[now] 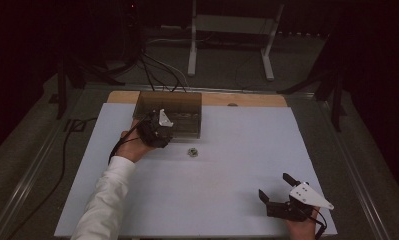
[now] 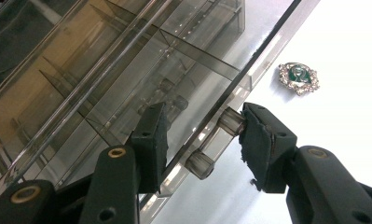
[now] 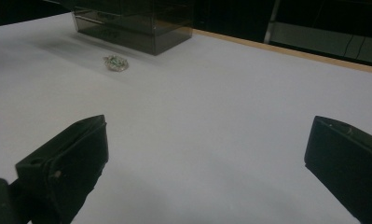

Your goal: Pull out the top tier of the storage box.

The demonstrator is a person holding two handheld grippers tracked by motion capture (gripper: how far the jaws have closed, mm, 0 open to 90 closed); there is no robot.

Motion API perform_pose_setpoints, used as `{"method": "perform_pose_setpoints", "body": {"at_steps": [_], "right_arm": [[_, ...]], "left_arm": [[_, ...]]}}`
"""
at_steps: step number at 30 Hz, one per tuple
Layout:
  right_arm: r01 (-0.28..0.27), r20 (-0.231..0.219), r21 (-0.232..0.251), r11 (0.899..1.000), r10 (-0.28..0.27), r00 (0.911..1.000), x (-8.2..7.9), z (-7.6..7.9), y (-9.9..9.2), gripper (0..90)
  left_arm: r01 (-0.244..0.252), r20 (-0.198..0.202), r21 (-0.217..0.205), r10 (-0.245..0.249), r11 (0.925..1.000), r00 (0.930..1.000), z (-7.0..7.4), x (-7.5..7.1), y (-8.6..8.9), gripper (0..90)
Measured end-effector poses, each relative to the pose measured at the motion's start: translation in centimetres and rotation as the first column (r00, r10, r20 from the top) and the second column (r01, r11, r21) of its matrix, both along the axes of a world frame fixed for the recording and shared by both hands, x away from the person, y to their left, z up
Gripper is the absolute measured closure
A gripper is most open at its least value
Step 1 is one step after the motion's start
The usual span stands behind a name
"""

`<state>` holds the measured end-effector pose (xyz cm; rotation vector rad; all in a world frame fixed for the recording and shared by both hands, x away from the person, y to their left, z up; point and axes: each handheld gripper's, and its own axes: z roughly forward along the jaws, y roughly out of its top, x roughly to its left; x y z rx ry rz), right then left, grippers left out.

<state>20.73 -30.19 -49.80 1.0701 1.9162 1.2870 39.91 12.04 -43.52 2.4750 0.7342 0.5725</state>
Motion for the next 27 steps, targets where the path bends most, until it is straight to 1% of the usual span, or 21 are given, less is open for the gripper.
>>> {"method": "perform_pose_setpoints", "body": {"at_steps": [15,27], "right_arm": [[-0.002,-0.001,-0.001,1.0,0.002,1.0,0.0,0.0,0.0,0.0],[-0.005,-0.001,-0.003,1.0,0.005,1.0,0.0,-0.1,0.1,0.0]], "left_arm": [[0.011,0.004,0.018,-0.011,0.9998,0.9999,0.0,-0.6,-0.1,54.8],[0.022,0.017,0.017,-0.022,0.9996,0.9996,-0.1,-1.5,-0.1,55.3]]}}
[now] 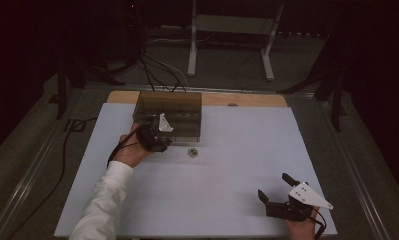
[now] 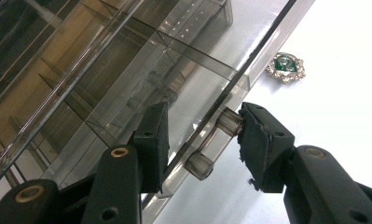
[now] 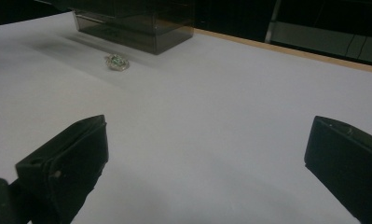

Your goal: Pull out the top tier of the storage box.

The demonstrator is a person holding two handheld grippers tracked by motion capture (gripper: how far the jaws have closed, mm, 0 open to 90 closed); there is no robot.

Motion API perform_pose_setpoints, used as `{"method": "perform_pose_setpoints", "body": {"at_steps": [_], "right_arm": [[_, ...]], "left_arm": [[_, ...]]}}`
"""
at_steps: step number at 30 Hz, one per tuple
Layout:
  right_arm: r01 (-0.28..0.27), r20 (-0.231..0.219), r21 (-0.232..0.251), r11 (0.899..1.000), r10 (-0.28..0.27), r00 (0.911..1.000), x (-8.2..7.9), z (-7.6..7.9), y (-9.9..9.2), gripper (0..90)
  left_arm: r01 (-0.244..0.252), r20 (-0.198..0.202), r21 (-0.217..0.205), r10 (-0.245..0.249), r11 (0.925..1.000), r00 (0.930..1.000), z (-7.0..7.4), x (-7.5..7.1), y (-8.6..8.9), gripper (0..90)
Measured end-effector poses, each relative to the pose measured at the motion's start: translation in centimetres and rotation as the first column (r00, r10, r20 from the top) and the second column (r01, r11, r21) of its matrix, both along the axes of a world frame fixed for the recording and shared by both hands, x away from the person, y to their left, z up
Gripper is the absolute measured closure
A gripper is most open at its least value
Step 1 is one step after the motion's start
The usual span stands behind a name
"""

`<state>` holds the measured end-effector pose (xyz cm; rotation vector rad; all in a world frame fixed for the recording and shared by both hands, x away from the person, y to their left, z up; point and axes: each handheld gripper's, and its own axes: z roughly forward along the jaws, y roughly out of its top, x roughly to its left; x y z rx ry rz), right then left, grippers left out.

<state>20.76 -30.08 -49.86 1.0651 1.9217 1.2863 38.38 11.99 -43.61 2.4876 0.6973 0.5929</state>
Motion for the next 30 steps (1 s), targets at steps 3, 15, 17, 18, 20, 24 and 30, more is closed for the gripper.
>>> {"method": "perform_pose_setpoints", "body": {"at_steps": [3,15,17,18,20,24,30], "right_arm": [[0.0,-0.001,0.0,1.0,0.0,1.0,0.0,0.0,0.0,0.0],[-0.001,-0.001,-0.001,1.0,0.001,1.0,0.0,0.0,0.0,0.0],[0.0,-0.001,0.0,1.0,0.0,1.0,0.0,0.0,0.0,0.0],[0.0,0.0,-0.001,1.0,0.0,1.0,0.0,0.0,0.0,0.0],[0.0,0.001,-0.001,1.0,0.0,1.0,0.0,0.0,0.0,0.0],[0.0,0.001,-0.001,1.0,0.0,1.0,0.0,0.0,0.0,0.0],[0.0,0.0,-0.002,1.0,0.0,1.0,0.0,0.0,0.1,0.0]], "left_arm": [[0.001,0.003,0.006,-0.001,1.0,1.0,-0.1,-0.2,0.0,55.4],[0.008,0.006,0.006,-0.008,1.0,1.0,-0.4,-0.9,0.0,55.9],[0.004,0.002,0.008,-0.004,1.0,1.0,-0.5,-0.9,0.0,56.0],[0.004,0.002,0.009,-0.004,1.0,1.0,-0.6,-0.9,0.0,56.1],[0.006,0.0,0.011,-0.006,0.9999,1.0,-0.7,-1.0,0.0,56.2],[0.005,-0.004,0.011,-0.004,0.9999,1.0,-1.1,-1.0,0.0,56.3],[0.002,-0.008,0.005,-0.002,1.0,1.0,-1.1,-0.9,0.0,55.9]]}}
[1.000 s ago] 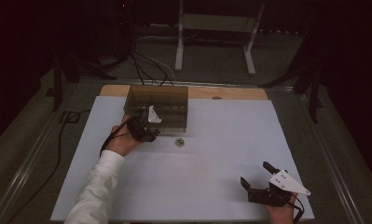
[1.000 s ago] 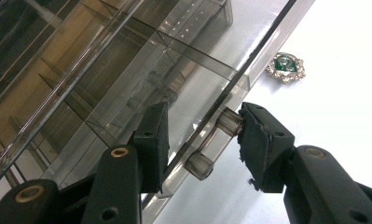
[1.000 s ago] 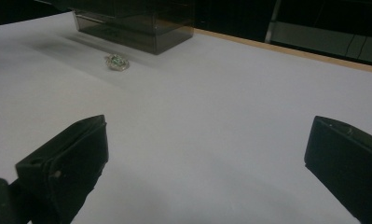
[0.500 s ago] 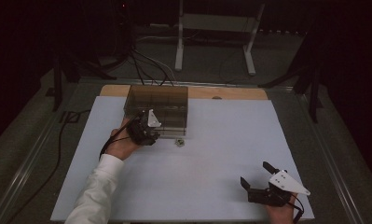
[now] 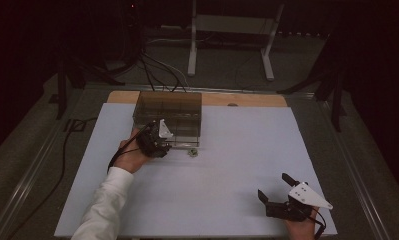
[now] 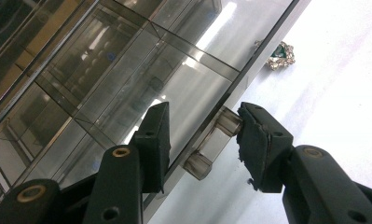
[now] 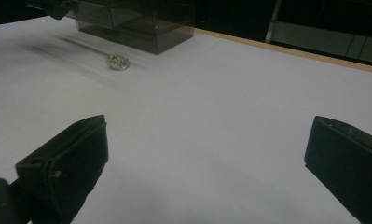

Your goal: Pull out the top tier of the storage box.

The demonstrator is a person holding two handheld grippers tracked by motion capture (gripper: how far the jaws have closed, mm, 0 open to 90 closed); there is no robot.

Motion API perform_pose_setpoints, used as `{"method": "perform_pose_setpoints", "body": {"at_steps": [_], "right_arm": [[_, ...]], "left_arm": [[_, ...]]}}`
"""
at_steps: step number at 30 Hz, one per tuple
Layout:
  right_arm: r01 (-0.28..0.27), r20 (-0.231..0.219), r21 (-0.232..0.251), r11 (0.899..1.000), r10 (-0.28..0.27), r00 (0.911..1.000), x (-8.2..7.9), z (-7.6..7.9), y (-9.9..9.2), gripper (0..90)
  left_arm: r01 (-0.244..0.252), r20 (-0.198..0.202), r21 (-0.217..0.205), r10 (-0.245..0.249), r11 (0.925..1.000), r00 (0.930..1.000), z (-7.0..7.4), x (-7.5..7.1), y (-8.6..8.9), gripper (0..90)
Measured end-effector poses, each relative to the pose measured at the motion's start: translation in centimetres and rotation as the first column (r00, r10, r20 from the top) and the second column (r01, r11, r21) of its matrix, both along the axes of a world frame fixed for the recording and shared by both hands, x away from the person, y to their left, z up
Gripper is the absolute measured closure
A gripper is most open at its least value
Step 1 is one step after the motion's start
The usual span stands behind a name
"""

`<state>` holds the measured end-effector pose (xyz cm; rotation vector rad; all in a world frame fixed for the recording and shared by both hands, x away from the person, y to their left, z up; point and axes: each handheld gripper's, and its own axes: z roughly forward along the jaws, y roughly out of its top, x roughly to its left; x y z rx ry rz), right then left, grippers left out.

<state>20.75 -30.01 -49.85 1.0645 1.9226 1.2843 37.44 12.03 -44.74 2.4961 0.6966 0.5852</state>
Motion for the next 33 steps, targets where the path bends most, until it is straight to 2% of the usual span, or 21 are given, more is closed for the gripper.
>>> {"method": "perform_pose_setpoints", "body": {"at_steps": [6,12,16,19,24,28,33], "right_arm": [[-0.001,0.001,0.0,1.0,0.001,1.0,0.0,0.0,0.0,0.0],[-0.002,0.0,0.0,1.0,0.002,1.0,0.0,0.0,0.0,0.0],[-0.001,-0.001,0.001,1.0,0.001,1.0,0.0,0.0,0.0,0.0],[-0.001,0.0,0.0,1.0,0.001,1.0,0.0,0.0,0.0,0.0],[0.0,0.0,0.0,1.0,0.0,1.0,0.0,0.0,0.0,0.0],[0.002,-0.001,0.001,1.0,-0.002,1.0,0.0,0.0,-0.1,0.0],[0.003,-0.001,0.001,1.0,-0.003,1.0,0.0,0.0,-0.1,0.0]], "left_arm": [[-0.02,0.005,-0.035,0.02,0.9992,0.9998,0.0,0.0,0.2,47.3],[-0.039,0.037,-0.074,0.042,0.9965,0.9984,0.5,-0.2,0.2,29.5],[-0.069,0.039,-0.133,0.074,0.9888,0.9965,0.7,-0.2,0.2,14.7],[-0.091,0.032,-0.177,0.098,0.98,0.9947,1.0,-0.2,0.3,2.0],[-0.115,0.027,-0.234,0.125,0.9655,0.9918,1.4,-0.3,0.6,0.3],[-0.13,0.047,-0.238,0.145,0.9624,0.9883,1.6,-0.4,0.6,0.4],[-0.133,0.049,-0.275,0.153,0.9521,0.987,1.8,-0.7,0.5,0.4]]}}
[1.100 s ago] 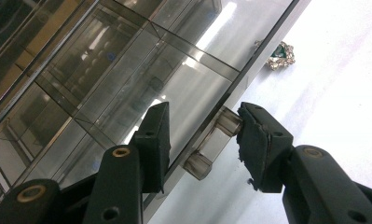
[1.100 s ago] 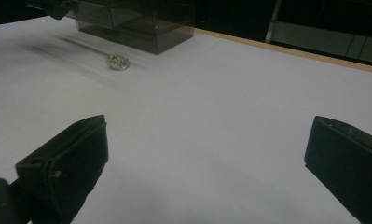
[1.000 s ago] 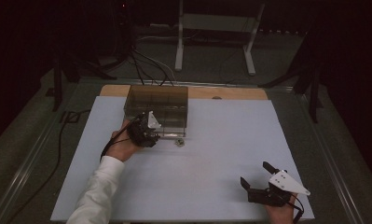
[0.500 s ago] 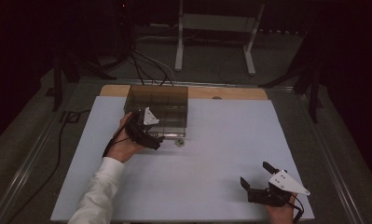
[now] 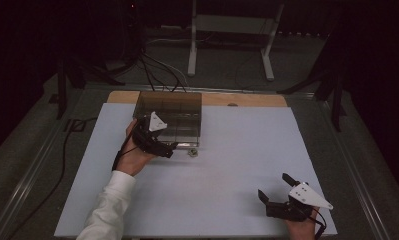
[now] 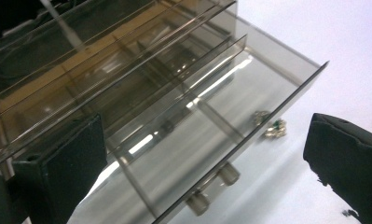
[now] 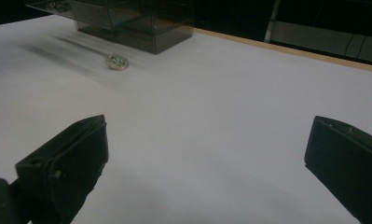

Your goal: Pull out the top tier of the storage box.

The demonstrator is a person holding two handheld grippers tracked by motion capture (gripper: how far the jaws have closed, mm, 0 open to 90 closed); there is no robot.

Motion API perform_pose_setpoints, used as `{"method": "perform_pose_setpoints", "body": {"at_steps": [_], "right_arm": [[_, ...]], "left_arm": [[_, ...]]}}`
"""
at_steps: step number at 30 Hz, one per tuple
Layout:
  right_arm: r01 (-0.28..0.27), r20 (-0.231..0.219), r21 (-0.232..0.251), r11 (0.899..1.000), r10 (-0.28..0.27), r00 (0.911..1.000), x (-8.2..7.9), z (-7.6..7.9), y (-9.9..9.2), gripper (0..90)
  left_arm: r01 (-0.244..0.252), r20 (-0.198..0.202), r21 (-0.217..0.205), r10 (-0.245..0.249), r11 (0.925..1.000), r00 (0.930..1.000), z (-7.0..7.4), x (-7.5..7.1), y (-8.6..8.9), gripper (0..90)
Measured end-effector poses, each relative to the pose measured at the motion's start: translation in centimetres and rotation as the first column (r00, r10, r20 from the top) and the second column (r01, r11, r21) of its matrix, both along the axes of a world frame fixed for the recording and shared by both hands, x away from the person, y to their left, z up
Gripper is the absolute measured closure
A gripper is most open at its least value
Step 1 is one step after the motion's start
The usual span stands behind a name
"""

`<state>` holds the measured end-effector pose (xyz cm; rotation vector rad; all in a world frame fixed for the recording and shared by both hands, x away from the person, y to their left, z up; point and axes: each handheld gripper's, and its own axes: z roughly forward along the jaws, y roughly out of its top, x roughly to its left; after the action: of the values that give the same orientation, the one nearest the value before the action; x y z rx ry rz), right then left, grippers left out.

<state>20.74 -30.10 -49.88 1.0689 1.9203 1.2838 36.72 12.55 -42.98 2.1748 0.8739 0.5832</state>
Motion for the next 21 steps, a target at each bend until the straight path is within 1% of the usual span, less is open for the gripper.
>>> {"method": "perform_pose_setpoints", "body": {"at_steps": [2,4,7,9,13,15,18,21], "right_arm": [[0.0,-0.001,0.003,1.0,0.0,1.0,-0.01,-0.01,-0.01,0.0],[0.0,0.0,0.003,1.0,0.0,1.0,-0.01,0.01,0.0,0.0],[-0.001,0.001,0.001,1.0,0.001,1.0,-0.01,0.02,0.04,0.0],[0.0,0.0,0.003,1.0,0.0,1.0,0.03,0.0,0.07,0.0],[-0.003,0.002,0.002,1.0,0.003,1.0,0.0,0.0,0.11,0.0],[-0.002,-0.001,0.003,1.0,0.002,1.0,0.02,-0.03,0.05,0.0],[0.0,0.002,0.004,1.0,0.0,1.0,0.01,0.0,-0.06,0.0],[-0.001,0.002,0.003,1.0,0.001,1.0,0.04,0.01,-0.06,0.0]], "left_arm": [[0.004,0.001,-0.005,-0.004,1.0,1.0,0.02,-0.07,-0.05,0.5],[0.005,0.027,-0.003,-0.004,1.0,0.9996,0.2,-0.39,-0.24,1.7],[0.001,0.046,-0.035,0.001,0.9994,0.9989,0.52,-0.57,-0.3,1.8],[-0.005,0.052,-0.06,0.008,0.9982,0.9986,0.7,-0.62,-0.26,1.8],[-0.011,0.037,-0.107,0.015,0.9942,0.9992,0.87,-0.58,0.01,1.8],[-0.024,0.04,-0.122,0.029,0.9923,0.9988,0.9,-0.62,0.14,1.8],[-0.035,0.028,-0.159,0.04,0.9867,0.9988,0.88,-0.72,0.33,2.5],[-0.041,0.025,-0.163,0.046,0.9858,0.9986,0.84,-0.91,0.35,2.3]]}}
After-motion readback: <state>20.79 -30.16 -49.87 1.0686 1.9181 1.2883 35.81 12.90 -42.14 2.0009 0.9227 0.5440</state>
